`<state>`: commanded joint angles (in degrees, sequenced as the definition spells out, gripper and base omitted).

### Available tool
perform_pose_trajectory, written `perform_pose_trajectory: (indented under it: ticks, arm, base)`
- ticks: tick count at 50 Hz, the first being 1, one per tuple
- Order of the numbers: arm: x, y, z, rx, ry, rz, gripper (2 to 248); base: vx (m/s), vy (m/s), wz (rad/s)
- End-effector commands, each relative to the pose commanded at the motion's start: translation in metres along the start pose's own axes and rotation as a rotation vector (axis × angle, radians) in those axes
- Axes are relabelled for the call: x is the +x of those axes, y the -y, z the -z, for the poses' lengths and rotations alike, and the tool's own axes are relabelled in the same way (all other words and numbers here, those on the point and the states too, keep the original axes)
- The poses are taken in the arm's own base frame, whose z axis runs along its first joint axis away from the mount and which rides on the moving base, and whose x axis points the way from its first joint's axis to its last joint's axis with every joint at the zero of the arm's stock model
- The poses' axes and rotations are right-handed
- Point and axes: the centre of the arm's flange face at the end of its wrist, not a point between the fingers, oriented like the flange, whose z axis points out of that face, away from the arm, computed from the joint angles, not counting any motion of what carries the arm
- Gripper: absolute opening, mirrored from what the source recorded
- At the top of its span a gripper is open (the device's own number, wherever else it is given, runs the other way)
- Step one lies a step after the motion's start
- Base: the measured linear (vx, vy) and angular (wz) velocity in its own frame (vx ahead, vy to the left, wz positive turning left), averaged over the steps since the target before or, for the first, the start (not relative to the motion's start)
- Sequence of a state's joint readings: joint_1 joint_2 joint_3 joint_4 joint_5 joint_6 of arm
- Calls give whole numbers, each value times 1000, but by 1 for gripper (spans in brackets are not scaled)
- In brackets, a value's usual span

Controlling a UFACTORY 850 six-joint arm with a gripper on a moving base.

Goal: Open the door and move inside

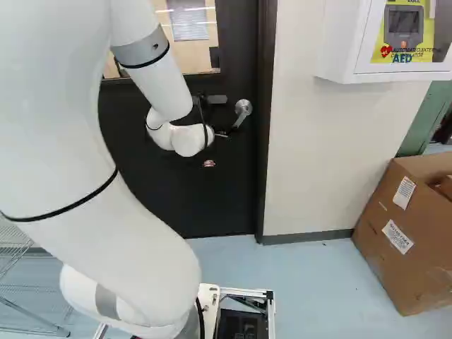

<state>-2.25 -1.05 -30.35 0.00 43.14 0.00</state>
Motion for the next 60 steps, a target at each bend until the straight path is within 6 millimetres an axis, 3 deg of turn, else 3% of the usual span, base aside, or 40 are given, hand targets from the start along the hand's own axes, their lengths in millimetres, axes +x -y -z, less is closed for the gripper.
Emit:
perform_pose_trajectory:
  ticks: [15, 39, 60]
  arm:
    - [-13, 0, -6, 0, 32, 0, 247]
    - [-14, -3, -8, -6, 35, -2, 247]
    - [-5, -25, -38, -106, 29, -82, 247]
  base:
    - [0, 0, 0]
    - [0, 0, 0]
    - [0, 0, 0]
